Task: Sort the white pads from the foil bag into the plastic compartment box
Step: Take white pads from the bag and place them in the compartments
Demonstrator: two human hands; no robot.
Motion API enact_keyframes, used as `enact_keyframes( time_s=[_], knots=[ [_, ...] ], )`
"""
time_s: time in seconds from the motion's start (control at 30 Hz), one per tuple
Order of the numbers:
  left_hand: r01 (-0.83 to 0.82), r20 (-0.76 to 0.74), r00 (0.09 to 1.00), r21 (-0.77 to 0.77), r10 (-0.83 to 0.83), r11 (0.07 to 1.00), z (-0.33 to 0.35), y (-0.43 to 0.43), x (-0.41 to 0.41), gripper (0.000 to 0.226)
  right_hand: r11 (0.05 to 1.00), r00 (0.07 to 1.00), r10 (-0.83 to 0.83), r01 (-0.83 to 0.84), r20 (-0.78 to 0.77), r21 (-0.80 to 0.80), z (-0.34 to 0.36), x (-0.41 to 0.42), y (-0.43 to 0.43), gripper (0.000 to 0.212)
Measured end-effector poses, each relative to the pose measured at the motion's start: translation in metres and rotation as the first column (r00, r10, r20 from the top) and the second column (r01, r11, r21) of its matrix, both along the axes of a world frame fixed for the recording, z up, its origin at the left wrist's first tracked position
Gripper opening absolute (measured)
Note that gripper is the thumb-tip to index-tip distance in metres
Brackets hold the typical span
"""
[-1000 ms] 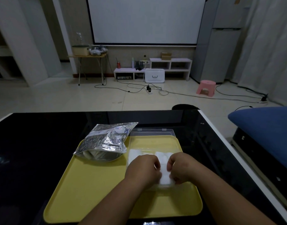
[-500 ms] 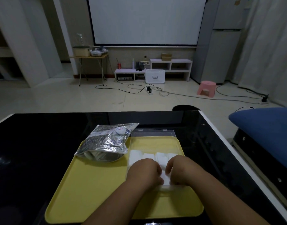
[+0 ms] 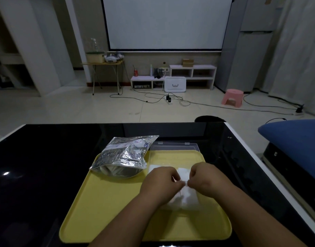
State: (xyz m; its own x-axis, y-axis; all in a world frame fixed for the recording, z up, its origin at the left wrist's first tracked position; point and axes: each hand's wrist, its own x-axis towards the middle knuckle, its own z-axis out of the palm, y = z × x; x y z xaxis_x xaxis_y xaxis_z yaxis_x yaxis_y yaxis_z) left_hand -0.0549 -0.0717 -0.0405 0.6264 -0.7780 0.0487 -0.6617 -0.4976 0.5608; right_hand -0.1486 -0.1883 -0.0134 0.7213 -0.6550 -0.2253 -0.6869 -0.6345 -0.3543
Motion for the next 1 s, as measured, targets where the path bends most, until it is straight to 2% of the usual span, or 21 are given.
enact_keyframes(
  time_s=[0.17, 0.37, 0.67, 0.87, 1.0],
  knots=[
    [-0.075, -0.026, 0.997, -0.094, 0.073, 0.993, 0.009, 0.013, 0.013, 0.015, 0.999, 0.993, -0.008, 0.002, 0.121, 0.044, 0.005, 0.004, 0.007, 0.003],
    [-0.168, -0.027, 0.986, -0.081, 0.166, 0.982, 0.008, 0.040, 0.038, 0.012, 0.998, 0.990, 0.037, -0.044, 0.135, 0.052, 0.003, 0.015, 0.016, 0.016],
    [-0.331, 0.035, 0.943, -0.023, 0.331, 0.943, 0.003, 0.077, 0.069, 0.011, 0.993, 0.980, 0.086, -0.100, 0.179, 0.068, 0.001, 0.034, 0.033, 0.018],
    [-0.465, 0.030, 0.885, 0.047, 0.464, 0.884, -0.013, 0.101, 0.083, 0.037, 0.989, 0.962, 0.098, -0.122, 0.256, 0.082, -0.002, 0.046, 0.046, 0.018],
    [-0.498, 0.017, 0.865, 0.166, 0.502, 0.851, -0.019, 0.109, 0.094, 0.044, 0.958, 0.913, 0.284, -0.282, 0.293, -0.049, -0.004, 0.058, 0.062, 0.032]
  ],
)
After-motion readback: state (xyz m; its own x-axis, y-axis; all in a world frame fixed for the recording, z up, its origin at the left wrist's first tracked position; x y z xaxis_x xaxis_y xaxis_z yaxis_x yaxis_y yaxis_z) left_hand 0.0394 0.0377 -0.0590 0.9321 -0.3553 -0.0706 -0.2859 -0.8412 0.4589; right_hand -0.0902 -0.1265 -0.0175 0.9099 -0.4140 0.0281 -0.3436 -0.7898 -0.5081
